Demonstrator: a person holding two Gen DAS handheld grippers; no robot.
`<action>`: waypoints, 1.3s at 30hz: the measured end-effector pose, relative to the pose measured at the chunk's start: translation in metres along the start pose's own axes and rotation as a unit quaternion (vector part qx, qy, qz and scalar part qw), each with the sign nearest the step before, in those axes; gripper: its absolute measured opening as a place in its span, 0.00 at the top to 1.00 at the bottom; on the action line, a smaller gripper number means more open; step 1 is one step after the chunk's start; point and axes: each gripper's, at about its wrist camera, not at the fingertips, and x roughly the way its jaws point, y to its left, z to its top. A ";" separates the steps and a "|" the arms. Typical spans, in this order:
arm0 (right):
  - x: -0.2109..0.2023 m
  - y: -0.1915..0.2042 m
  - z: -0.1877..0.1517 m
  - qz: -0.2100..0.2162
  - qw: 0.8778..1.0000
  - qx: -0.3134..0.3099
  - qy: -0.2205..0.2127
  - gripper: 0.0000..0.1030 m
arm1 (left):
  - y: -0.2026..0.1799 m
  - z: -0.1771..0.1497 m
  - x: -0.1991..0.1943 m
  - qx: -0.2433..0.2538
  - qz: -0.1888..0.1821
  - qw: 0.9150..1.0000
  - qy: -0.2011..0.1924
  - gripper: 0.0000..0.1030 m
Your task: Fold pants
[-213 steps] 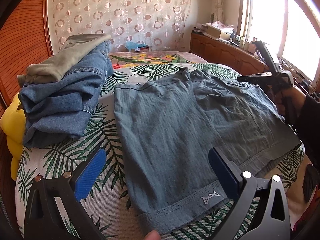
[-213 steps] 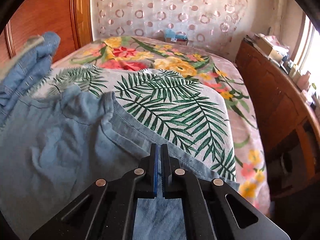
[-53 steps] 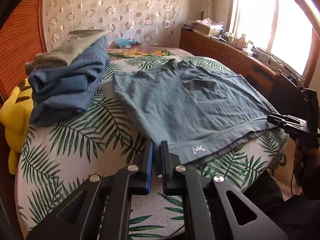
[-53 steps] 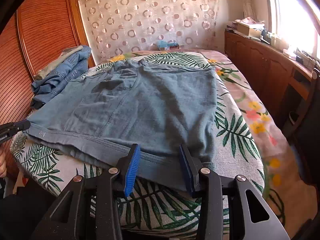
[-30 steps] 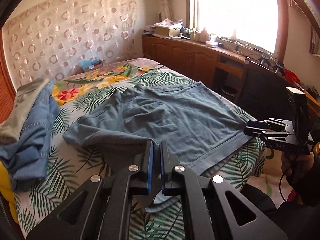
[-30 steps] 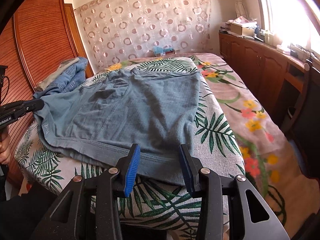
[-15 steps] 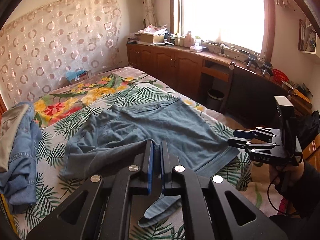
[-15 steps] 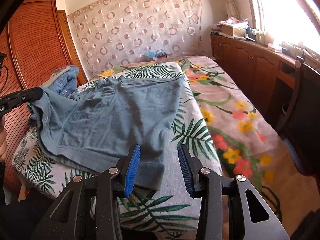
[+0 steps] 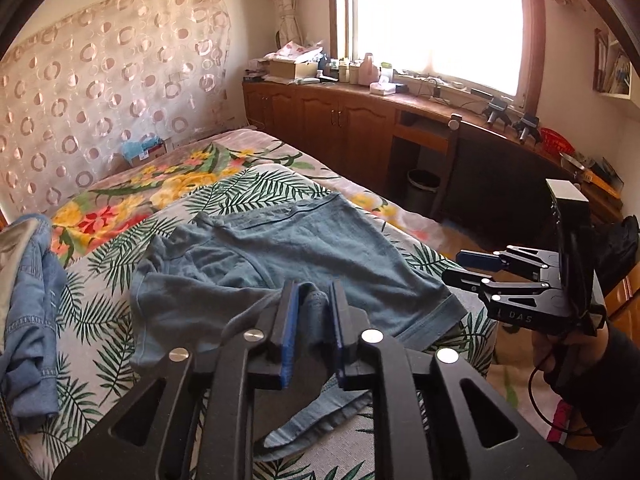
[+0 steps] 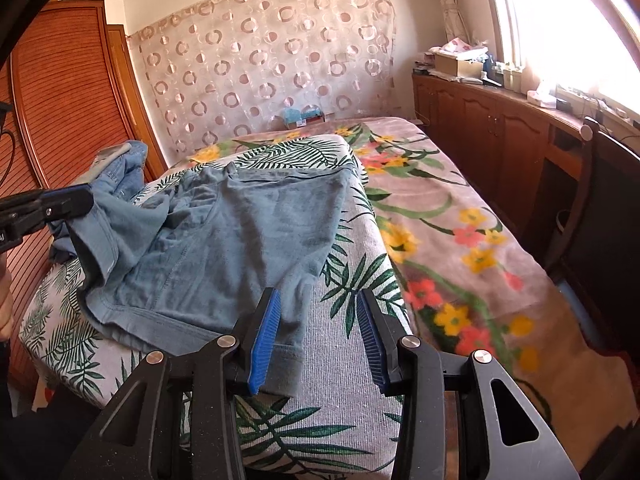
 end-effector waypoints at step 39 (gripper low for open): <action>0.032 0.029 0.008 0.064 0.996 -0.058 0.032 0.60 | 0.089 -0.096 0.029 -0.111 0.076 0.989 0.060 0.23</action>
